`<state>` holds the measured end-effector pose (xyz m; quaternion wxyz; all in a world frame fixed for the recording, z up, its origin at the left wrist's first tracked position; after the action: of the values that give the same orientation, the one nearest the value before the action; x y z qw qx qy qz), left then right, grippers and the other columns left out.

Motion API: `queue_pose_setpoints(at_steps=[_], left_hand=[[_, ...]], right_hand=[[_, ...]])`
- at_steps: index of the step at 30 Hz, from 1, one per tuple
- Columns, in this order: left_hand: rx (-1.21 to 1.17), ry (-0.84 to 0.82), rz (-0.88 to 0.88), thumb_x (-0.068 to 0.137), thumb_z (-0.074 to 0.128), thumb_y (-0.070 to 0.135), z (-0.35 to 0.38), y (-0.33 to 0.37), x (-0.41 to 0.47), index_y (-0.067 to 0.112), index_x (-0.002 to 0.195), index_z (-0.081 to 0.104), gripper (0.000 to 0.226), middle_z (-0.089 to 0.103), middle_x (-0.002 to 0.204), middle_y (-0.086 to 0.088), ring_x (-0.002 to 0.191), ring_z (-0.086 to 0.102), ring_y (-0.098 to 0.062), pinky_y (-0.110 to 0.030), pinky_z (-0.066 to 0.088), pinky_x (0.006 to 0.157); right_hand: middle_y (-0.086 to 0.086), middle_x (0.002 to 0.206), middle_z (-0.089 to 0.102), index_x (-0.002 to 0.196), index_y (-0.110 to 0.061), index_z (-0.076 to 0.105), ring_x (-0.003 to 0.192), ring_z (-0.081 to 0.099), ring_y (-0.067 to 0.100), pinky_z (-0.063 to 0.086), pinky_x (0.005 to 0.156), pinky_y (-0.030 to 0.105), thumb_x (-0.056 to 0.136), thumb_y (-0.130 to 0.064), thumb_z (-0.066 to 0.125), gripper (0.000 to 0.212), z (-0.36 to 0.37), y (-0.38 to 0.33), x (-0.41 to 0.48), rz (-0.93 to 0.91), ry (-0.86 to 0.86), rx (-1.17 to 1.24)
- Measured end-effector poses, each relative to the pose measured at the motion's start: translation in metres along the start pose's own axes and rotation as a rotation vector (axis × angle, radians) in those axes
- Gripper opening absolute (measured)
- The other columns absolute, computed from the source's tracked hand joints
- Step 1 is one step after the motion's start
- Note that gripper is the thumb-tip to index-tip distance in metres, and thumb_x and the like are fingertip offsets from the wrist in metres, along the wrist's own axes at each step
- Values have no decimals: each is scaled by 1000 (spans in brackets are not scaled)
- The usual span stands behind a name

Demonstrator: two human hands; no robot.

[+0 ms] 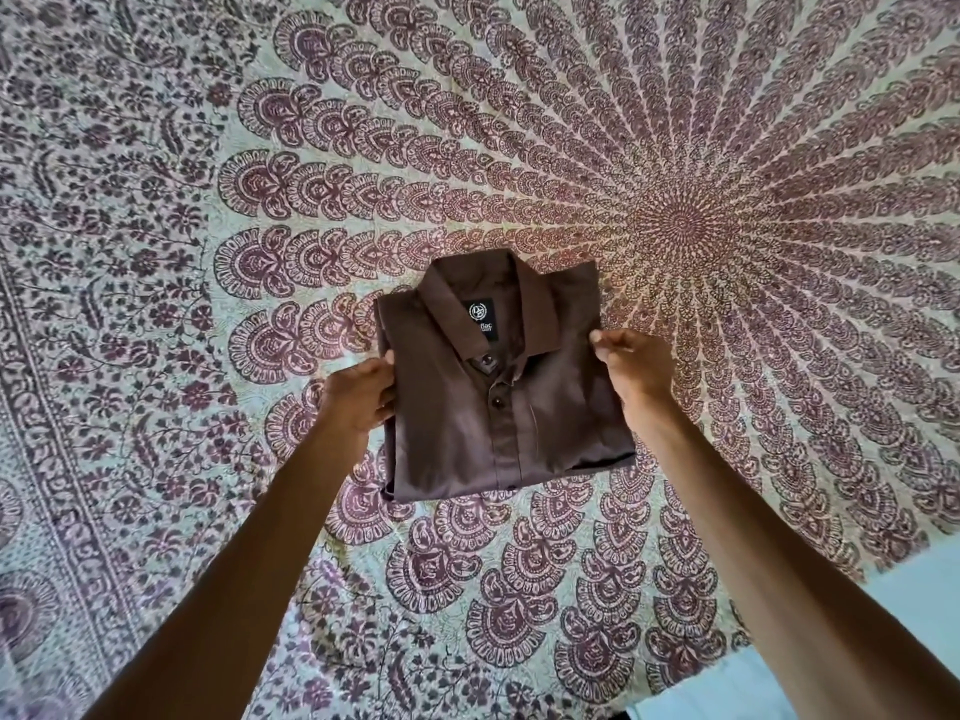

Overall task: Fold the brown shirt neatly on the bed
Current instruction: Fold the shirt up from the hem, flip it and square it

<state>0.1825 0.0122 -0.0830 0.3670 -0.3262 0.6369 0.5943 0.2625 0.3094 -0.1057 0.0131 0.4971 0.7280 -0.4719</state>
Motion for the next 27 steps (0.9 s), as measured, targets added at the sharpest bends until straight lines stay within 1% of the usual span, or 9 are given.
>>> queue_pose_setpoints(at_steps=[3, 6, 11, 14, 18, 21, 23, 25, 27], left_hand=[[21, -31, 21, 98, 48, 11, -2, -3, -3, 17, 79, 62, 24, 54, 72, -2, 64, 48, -14, -27, 45, 64], [33, -116, 2, 98, 51, 18, -7, -4, -4, 19, 89, 63, 15, 67, 73, 6, 69, 60, -9, -26, 49, 70], [116, -87, 47, 91, 61, 8, -3, -5, -3, 18, 85, 65, 12, 67, 58, 15, 55, 62, 2, -14, 49, 53], [194, 149, 180, 85, 68, 6, -7, 5, 3, 6, 87, 70, 3, 68, 58, 6, 56, 61, -7, -17, 50, 50], [263, 443, 298, 77, 77, 20, -23, 11, 5, 14, 86, 76, 11, 72, 75, -5, 66, 68, -19, -28, 58, 68], [259, 330, 204, 86, 66, 29, -17, 2, 2, 13, 83, 71, 17, 65, 67, -4, 57, 58, -17, -28, 51, 62], [174, 228, 119, 92, 55, 26, -16, -6, -5, 13, 78, 65, 21, 63, 73, -6, 63, 57, -21, -31, 48, 65], [165, 177, 69, 97, 49, 18, -19, -15, -18, 13, 79, 61, 22, 63, 80, -6, 67, 59, -19, -30, 47, 61], [192, 130, 13, 98, 47, 14, -22, -27, -32, 12, 79, 61, 24, 64, 79, -6, 68, 59, -19, -29, 48, 60]], right_hand=[[4, 76, 70, 74, -19, 71, 73, 61, 11, 51, 74, 30, 80, -28, 78, 13, 1, 0, 0, 71, 12, 60], [2, 80, 69, 79, -18, 72, 76, 63, 11, 47, 72, 23, 77, -24, 81, 11, 0, 0, -1, 110, 38, 147], [2, 76, 69, 86, -14, 75, 70, 62, 9, 48, 69, 22, 72, -30, 84, 23, 2, -6, -6, 117, 31, 93], [2, 74, 69, 84, -13, 75, 66, 63, 10, 48, 66, 23, 71, -29, 85, 23, -5, -11, -4, 95, 94, 73], [-1, 66, 64, 68, -17, 68, 62, 58, 10, 48, 68, 25, 74, -20, 82, 16, -10, -13, -1, 67, 30, 101], [2, 77, 63, 87, -8, 71, 69, 55, 12, 37, 53, 8, 86, -29, 71, 21, -16, -16, -3, -4, -37, 24], [3, 81, 60, 92, -10, 70, 74, 52, 16, 30, 42, 5, 94, -38, 59, 30, -26, -15, -6, -22, -57, -69], [0, 71, 57, 84, -16, 68, 66, 50, 16, 31, 40, 6, 95, -39, 58, 27, -33, -6, -9, 3, -82, -115], [5, 70, 61, 87, -11, 73, 67, 57, 19, 49, 56, 25, 92, -37, 63, 27, -37, 7, -15, 28, -116, -126]])
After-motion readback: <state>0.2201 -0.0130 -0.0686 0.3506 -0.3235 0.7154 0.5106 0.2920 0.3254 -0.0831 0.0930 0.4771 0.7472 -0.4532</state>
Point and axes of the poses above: each hand's wrist, its own x-axis towards the middle knuckle, its own z-axis out of the palm, y = z × x, the point moved 2 cm from there along x, towards the middle knuckle
